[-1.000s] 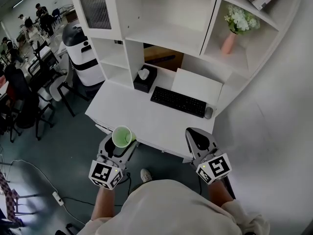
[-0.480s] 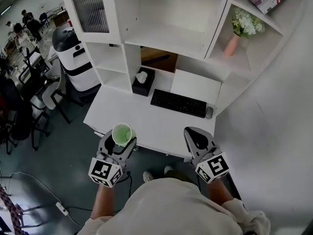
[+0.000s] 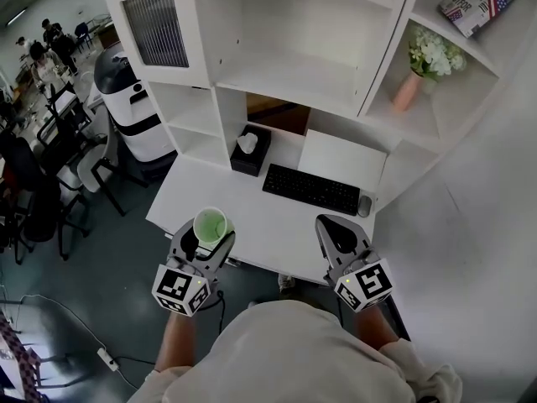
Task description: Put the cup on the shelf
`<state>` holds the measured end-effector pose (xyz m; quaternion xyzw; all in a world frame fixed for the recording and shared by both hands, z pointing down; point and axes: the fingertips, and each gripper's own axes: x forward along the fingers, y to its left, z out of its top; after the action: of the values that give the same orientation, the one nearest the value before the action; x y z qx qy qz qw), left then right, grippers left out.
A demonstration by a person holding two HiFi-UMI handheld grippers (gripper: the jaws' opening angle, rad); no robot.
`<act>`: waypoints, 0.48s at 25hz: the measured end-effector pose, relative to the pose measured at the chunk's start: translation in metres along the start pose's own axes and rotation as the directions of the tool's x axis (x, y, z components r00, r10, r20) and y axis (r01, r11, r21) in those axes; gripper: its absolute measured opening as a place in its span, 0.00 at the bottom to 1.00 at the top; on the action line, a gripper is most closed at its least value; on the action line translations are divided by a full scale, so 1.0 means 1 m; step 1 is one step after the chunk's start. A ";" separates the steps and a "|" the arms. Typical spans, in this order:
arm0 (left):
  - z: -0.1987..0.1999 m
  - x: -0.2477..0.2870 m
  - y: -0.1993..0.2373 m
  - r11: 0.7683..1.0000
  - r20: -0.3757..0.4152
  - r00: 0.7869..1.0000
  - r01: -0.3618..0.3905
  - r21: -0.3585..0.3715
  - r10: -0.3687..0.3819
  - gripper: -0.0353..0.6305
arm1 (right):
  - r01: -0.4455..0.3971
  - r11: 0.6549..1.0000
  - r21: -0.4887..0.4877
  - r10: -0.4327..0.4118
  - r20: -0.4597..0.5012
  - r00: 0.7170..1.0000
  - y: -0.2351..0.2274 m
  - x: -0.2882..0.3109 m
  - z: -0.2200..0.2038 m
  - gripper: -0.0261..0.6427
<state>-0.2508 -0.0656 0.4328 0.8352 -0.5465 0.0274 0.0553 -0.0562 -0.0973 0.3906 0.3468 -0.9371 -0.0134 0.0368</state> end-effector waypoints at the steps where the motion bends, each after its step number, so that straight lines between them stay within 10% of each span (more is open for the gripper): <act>1: 0.002 0.006 0.002 1.000 0.000 1.000 -0.001 0.002 0.001 0.49 | 0.000 1.000 -0.001 0.000 0.005 1.000 -0.006 0.003 0.001 0.05; 12: 0.031 0.083 0.021 1.000 -0.006 1.000 0.024 0.009 -0.024 0.49 | 0.010 1.000 0.006 -0.010 0.017 1.000 -0.066 0.030 0.003 0.05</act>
<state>-0.2370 -0.1532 0.4117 0.8417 -0.5363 0.0316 0.0533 -0.0362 -0.1670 0.3859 0.3517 -0.9356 -0.0138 0.0280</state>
